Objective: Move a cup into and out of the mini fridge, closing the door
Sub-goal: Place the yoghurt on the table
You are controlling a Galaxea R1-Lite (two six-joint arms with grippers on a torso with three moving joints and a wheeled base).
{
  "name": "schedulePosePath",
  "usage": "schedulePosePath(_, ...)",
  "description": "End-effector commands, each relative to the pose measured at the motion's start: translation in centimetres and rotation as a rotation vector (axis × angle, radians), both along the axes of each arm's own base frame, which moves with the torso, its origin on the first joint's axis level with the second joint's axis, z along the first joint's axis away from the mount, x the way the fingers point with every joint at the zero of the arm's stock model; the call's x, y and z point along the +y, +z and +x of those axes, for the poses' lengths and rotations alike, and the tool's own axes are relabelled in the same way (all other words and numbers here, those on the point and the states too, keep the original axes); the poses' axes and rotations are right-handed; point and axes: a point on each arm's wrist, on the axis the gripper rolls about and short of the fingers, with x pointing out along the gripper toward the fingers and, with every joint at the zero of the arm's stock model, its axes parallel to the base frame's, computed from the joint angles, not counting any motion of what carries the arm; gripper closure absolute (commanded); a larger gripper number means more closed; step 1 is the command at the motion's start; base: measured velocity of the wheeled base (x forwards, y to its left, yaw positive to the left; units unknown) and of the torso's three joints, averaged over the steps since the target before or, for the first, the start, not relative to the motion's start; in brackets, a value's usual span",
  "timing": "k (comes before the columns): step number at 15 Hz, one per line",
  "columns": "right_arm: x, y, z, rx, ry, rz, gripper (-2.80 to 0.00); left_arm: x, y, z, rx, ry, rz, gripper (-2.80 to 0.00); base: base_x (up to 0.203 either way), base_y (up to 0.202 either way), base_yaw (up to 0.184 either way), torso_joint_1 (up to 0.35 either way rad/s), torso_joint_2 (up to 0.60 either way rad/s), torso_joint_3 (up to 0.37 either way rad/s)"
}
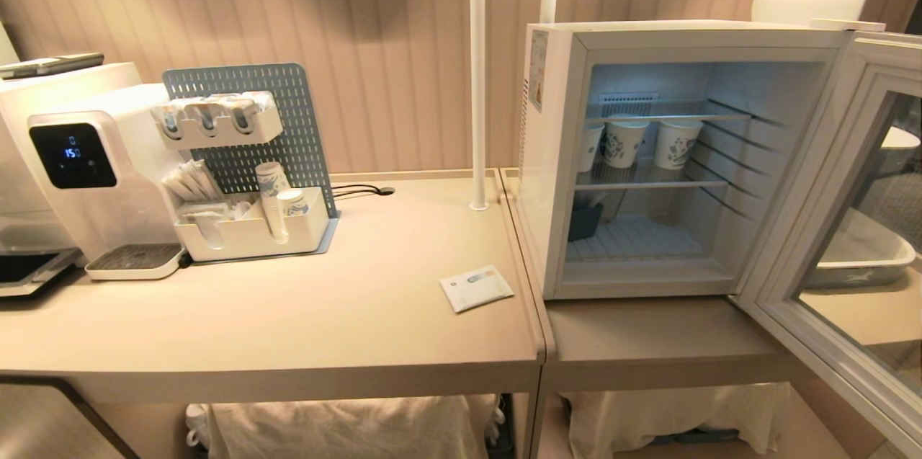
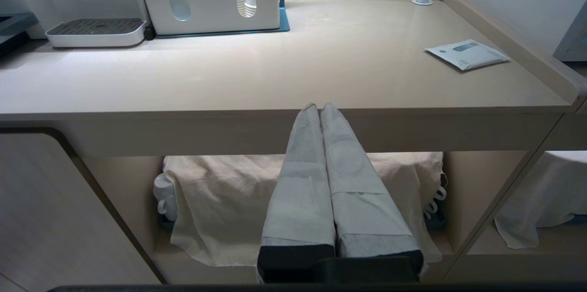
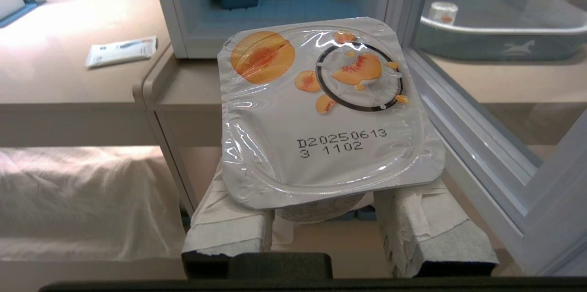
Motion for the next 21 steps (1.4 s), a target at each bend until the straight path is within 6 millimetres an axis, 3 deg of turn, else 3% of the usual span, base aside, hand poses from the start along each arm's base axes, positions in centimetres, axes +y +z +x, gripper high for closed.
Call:
schedulePosePath(1, -0.01, 0.0, 0.02, 0.0, -0.005, 0.004, 0.0, 0.0, -0.04, 0.01, 0.001, 0.001, 0.0, 0.0, 0.0, 0.0, 0.0, 0.0, 0.0, 0.0)
schedulePosePath(5, -0.01, -0.04, 0.04, 0.001, -0.005, 0.004, 0.0, 0.0, -0.04, 0.01, 0.001, 0.001, 0.0, 0.0, 0.0, 0.05, -0.002, 0.001, 0.0, 0.0)
schedulePosePath(21, -0.01, 0.05, 0.17, -0.037, -0.003, 0.006, 0.0, 0.0, -0.04, 0.01, 0.001, 0.001, -0.002, 0.0, 0.0, 0.191, 0.001, 0.002, 0.0, 0.002)
